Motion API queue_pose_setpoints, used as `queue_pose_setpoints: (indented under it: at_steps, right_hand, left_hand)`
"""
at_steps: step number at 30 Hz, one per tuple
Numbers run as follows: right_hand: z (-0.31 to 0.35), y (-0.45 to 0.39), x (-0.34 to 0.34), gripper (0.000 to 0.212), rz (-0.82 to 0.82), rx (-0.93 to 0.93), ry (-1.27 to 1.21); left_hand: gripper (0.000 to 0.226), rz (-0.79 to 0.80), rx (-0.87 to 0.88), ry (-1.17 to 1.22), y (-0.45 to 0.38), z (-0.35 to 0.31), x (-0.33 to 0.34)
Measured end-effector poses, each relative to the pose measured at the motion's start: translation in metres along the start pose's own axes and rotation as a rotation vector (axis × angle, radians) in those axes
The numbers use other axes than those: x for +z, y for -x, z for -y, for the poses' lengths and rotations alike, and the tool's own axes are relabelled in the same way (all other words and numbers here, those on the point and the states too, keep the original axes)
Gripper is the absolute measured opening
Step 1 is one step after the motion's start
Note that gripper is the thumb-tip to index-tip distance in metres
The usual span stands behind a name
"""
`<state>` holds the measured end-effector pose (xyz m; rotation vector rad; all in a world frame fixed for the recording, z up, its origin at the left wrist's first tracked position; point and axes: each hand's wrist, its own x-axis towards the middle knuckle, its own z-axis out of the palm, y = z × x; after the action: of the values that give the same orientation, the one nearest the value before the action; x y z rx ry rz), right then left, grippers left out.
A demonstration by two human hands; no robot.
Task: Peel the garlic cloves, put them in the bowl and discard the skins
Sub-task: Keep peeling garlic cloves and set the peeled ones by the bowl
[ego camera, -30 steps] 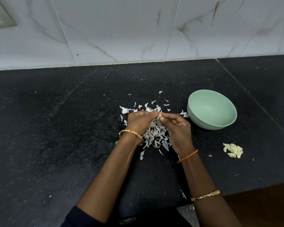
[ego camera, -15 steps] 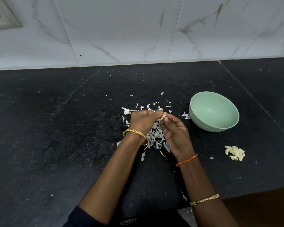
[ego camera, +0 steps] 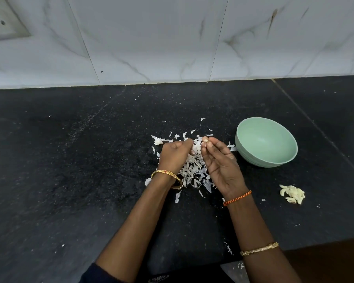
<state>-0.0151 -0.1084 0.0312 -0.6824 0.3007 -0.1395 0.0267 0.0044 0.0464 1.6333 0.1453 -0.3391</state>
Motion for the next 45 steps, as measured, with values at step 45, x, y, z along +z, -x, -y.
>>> queue_pose_setpoints:
  at_steps: [45]
  right_hand:
    - [0.0,-0.008,-0.011,0.038,0.09,-0.283,1.071]
  left_hand:
    - [0.006,0.152,0.138,-0.115,-0.018,0.018,-0.019]
